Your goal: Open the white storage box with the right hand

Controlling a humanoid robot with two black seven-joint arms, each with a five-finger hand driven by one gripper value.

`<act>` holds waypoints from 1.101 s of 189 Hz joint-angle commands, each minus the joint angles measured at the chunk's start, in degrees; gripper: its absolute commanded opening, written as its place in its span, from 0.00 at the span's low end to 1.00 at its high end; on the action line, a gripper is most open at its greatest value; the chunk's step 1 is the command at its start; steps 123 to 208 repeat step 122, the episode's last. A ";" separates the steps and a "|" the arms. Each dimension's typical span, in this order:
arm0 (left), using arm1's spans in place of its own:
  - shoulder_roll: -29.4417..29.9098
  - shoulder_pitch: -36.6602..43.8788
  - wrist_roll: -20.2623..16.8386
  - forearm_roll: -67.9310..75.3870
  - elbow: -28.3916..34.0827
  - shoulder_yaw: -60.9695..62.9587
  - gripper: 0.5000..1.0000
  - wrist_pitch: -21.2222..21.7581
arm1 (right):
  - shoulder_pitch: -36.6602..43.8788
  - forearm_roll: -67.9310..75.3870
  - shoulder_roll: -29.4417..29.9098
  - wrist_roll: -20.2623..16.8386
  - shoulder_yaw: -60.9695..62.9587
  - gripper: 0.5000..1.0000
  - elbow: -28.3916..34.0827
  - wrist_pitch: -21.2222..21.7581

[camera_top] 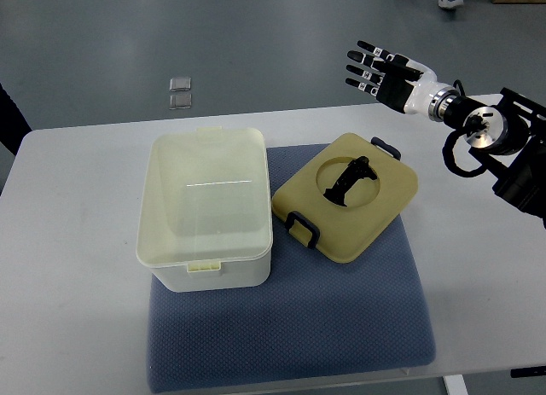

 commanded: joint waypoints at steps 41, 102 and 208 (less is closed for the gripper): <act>0.00 0.00 -0.03 0.00 0.00 0.00 1.00 0.00 | -0.12 -0.20 -0.27 -2.40 -0.36 0.86 0.17 1.87; 0.00 0.00 0.06 0.00 0.00 0.00 1.00 0.00 | -0.12 -0.11 0.09 -2.05 0.43 0.86 0.08 3.01; 0.00 0.00 -0.03 0.00 0.00 0.00 1.00 0.00 | -0.73 -0.02 0.00 -2.05 0.52 0.86 0.08 6.61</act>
